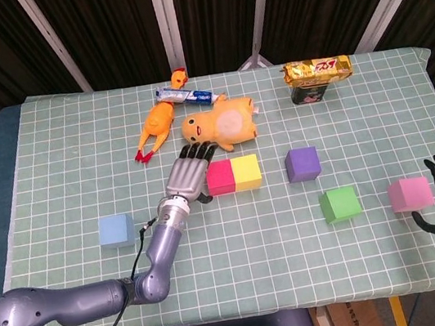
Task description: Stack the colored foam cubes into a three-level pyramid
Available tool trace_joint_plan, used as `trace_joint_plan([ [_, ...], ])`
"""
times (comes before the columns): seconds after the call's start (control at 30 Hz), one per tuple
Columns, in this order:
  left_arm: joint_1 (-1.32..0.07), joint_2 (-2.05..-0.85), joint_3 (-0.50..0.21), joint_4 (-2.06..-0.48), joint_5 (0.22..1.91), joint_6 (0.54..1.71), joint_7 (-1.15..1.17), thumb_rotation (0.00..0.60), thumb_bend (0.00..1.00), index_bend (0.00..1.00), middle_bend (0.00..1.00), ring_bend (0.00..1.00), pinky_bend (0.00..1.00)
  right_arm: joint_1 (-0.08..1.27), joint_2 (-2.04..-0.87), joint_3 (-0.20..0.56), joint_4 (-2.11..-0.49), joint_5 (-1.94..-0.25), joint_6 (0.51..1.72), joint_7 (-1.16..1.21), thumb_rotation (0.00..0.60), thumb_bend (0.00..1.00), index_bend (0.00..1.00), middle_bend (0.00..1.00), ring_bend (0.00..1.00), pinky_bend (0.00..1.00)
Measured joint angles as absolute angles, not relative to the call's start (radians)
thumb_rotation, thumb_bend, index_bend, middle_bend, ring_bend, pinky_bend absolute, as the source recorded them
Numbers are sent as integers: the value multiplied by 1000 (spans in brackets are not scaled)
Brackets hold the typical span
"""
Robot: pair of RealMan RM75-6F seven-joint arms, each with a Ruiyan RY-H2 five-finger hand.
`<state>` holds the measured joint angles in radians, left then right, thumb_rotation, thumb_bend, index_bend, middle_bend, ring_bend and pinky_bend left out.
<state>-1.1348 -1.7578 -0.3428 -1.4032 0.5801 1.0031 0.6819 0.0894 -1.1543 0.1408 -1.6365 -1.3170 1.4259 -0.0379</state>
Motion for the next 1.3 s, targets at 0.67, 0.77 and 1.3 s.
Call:
trace_joint_plan([
  [0.67, -691, -1225, -137, -1920, 1005, 1389, 483, 600, 105, 0, 18, 0, 0, 88, -1156, 147, -1654, -1301, 1440, -89, 600, 291, 0, 0, 0, 0],
  [0.77, -616, -1172, -90, -1939, 1072, 1444, 442, 600, 105, 0, 18, 0, 0, 89, -1155, 149, -1664, -1297, 1440, -106, 600, 292, 0, 0, 0, 0],
  [1.3, -440, -1013, -47, -2030, 1216, 1529, 303, 600, 105, 0, 18, 0, 0, 241, -1132, 209, -1757, -1255, 1268, -235, 600, 291, 0, 0, 0, 0],
])
